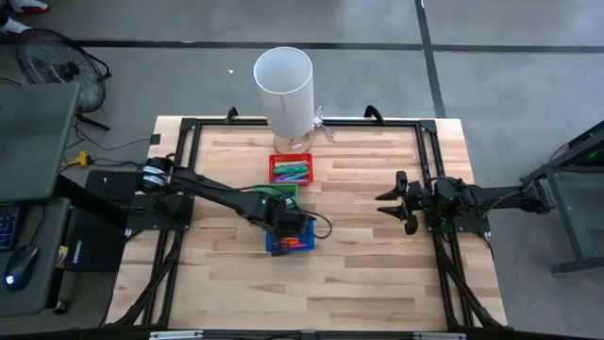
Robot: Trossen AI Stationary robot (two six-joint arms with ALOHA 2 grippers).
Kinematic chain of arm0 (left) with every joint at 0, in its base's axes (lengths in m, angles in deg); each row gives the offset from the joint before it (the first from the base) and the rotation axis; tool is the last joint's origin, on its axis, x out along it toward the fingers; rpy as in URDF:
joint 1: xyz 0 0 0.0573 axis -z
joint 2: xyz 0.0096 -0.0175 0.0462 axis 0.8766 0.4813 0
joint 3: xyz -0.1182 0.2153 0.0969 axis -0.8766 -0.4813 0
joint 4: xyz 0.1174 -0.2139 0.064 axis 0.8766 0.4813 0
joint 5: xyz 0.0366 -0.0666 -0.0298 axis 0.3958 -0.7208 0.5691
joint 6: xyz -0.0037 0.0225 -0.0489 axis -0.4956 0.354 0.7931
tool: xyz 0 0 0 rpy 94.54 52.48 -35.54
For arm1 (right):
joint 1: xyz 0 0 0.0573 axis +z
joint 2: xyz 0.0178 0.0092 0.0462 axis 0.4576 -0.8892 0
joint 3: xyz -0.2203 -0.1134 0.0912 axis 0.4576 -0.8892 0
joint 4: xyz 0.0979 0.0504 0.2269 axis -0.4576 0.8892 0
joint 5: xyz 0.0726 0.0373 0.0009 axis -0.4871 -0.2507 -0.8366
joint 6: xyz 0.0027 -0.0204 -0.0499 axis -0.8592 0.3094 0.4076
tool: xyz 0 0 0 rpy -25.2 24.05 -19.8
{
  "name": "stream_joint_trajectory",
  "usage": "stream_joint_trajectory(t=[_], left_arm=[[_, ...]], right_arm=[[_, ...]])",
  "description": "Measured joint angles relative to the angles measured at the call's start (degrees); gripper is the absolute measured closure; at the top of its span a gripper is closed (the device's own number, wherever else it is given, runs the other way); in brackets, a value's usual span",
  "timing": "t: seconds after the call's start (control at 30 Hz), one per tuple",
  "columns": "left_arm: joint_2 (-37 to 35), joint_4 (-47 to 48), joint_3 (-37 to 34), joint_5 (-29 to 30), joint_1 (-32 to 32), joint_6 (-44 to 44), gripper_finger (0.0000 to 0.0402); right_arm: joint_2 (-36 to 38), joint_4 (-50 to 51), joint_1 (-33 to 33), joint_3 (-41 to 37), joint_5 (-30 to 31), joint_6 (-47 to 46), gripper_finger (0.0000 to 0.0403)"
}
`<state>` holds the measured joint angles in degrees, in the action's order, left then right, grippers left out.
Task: Pick & Place Markers
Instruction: Put the yellow marker pen into the blue bin
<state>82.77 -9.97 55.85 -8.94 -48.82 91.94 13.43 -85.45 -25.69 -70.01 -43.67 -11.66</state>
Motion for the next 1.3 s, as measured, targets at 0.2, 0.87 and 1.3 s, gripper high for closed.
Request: stream_joint_trajectory(t=[0.2,0.87,1.3], left_arm=[[1.66,0.68,-0.22,0.28,0.92,0.04,0.0373],[3.75,0.0,-0.22,2.14,0.74,-1.49,0.0368],[3.75,-0.68,-0.24,0.49,0.69,-1.51,0.0354]], right_arm=[[0.02,-0.01,-0.01,0.0,0.03,-0.05,0.0253],[0.04,-0.02,0.0,0.0,0.02,-0.06,0.0253],[0.04,-0.02,0.0,0.0,0.03,-0.02,0.0253]])
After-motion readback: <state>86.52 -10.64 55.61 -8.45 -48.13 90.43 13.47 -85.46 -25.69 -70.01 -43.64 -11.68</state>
